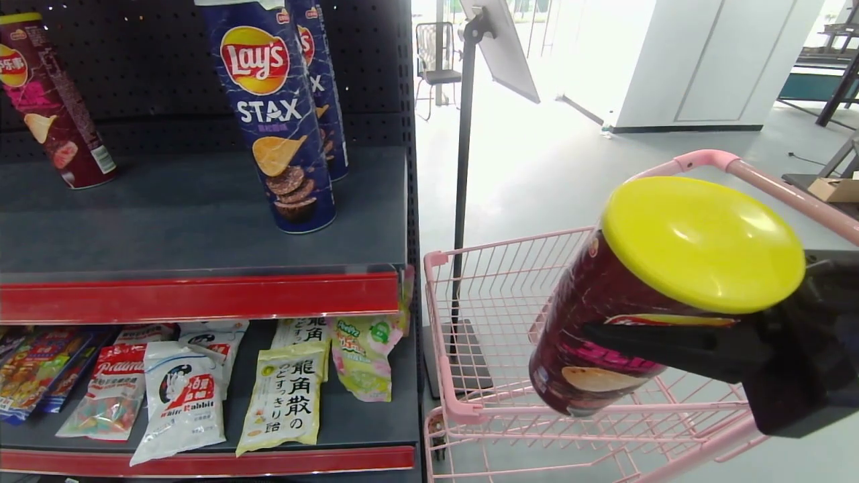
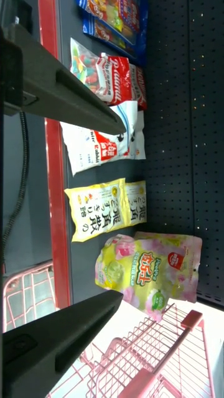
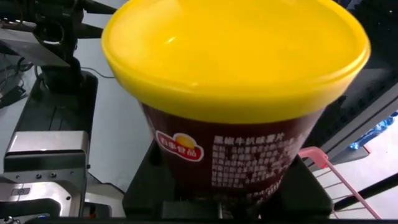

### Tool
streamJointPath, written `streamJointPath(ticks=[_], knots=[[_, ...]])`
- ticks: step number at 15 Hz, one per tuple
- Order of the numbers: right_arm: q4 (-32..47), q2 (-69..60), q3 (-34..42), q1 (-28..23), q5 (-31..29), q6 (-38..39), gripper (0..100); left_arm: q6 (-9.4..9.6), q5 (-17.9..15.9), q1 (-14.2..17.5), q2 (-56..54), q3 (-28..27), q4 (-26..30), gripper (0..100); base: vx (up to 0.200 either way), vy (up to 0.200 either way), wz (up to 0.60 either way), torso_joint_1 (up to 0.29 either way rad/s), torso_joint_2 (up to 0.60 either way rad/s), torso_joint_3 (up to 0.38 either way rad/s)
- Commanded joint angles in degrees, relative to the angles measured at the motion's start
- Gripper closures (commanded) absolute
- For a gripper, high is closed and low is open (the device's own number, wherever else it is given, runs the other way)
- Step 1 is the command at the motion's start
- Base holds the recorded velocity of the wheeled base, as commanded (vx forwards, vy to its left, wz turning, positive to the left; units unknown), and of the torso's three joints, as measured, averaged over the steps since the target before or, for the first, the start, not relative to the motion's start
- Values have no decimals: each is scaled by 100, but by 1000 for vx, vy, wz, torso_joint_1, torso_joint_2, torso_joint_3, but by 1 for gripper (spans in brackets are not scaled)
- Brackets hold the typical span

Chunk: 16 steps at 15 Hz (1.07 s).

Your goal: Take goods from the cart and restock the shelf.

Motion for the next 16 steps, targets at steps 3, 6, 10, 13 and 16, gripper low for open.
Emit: streamJointPath(ticks=[3,6,10,13,16], knots=[[-3,-37,48,18,-111,2,100,2,5,-2,8,-8,-1,0,0,0,0,0,0,0],[-3,-46,57,9,-111,2,100,20,-4,-2,8,1,-1,0,67,0,0,1,-1,1],[-3,-63,136,18,-111,-7,100,11,-4,7,8,1,-1,0,200,0,0,0,4,5],[-3,-133,224,9,-111,-7,100,11,-4,-2,8,1,-1,0,200,0,0,2,-1,2],[15,-274,356,-9,-111,11,100,2,-4,-2,8,1,-1,0,67,0,0,1,-1,1]])
